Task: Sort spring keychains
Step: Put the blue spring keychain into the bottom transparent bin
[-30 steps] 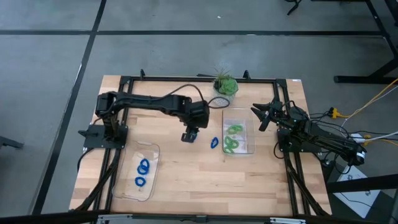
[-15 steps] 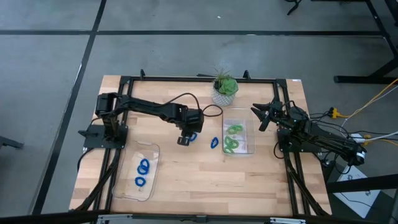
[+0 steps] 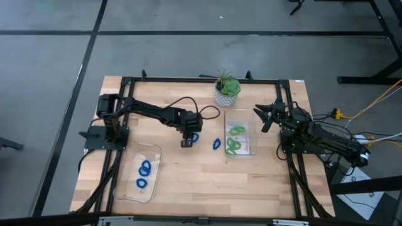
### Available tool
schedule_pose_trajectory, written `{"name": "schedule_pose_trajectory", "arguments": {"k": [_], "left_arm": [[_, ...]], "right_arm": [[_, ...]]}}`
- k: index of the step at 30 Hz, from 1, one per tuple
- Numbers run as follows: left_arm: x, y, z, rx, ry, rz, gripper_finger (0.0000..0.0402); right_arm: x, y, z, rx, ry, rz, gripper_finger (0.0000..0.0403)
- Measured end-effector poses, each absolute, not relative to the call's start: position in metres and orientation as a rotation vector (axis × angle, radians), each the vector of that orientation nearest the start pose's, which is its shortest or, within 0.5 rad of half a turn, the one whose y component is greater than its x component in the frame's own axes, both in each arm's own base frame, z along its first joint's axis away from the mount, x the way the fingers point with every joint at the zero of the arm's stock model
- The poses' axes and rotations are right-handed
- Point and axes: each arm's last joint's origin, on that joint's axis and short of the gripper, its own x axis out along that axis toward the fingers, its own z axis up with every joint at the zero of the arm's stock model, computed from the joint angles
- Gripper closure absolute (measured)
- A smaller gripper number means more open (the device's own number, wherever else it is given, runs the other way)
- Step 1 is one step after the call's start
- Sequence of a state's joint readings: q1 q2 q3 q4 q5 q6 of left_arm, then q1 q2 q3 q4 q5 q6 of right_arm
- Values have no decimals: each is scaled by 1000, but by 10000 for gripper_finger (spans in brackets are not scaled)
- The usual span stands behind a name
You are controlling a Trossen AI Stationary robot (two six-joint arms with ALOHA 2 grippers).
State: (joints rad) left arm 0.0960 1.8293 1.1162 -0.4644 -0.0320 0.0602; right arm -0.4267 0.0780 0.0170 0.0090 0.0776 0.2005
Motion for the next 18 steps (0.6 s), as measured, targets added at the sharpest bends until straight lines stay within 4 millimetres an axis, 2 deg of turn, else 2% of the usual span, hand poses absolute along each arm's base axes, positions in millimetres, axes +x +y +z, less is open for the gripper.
{"name": "schedule_pose_trajectory", "arguments": {"k": [10,18], "left_arm": [[355,41,135,-156,1179,181,307],[355,41,134,-192,1181,164,314]], "right_arm": [[91,-44,164,205,1,-508,276],[91,-44,164,205,1,-508,276]]}}
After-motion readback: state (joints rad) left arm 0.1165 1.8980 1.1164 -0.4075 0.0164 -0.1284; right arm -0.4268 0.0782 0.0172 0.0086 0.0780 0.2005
